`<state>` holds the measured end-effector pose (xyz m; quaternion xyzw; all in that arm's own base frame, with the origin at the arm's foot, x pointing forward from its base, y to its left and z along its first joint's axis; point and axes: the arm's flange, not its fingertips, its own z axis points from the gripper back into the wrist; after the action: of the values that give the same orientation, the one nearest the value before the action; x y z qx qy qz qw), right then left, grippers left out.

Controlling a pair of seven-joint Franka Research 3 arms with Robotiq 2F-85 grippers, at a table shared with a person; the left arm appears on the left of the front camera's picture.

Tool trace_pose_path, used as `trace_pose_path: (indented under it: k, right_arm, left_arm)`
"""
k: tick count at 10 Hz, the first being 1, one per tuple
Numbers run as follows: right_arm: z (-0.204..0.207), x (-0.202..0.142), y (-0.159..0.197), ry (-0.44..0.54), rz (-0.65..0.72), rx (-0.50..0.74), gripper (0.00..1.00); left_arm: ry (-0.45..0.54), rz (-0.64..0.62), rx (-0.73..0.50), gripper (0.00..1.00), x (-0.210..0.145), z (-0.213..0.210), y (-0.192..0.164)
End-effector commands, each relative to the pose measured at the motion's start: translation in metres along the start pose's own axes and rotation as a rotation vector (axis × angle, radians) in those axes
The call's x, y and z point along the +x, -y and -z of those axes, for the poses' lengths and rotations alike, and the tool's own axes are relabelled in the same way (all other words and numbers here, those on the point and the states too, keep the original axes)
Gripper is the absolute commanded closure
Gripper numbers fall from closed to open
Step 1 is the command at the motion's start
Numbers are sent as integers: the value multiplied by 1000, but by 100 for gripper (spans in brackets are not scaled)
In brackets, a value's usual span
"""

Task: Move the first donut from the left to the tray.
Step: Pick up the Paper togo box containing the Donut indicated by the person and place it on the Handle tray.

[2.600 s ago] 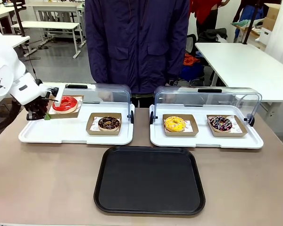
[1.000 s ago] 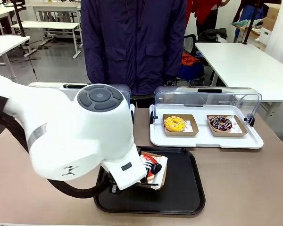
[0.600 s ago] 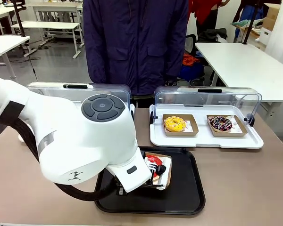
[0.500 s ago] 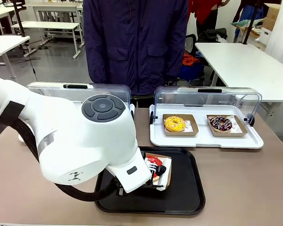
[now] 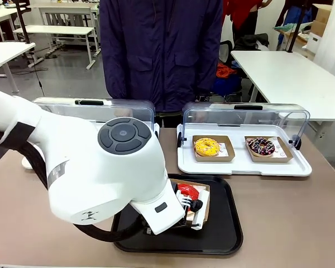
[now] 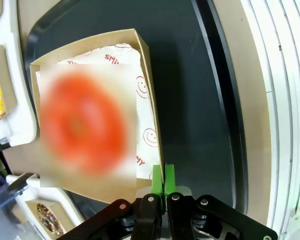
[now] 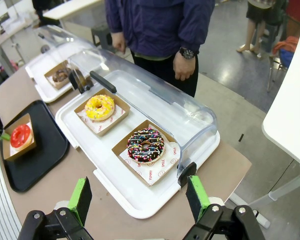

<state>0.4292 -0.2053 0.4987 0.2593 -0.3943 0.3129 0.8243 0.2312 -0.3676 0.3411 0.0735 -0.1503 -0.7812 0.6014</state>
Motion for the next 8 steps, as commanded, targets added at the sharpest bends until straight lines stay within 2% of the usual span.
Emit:
trace_pose_path:
  k: [1,8]
  right_arm:
    - [2,0,-1,29,-20,0,0]
    - [2,0,-1,29,-20,0,0]
  left_arm:
    - [-22,-39,14,99,-1,14,1]
    - [9,-101,-49,99,-3,37,-7]
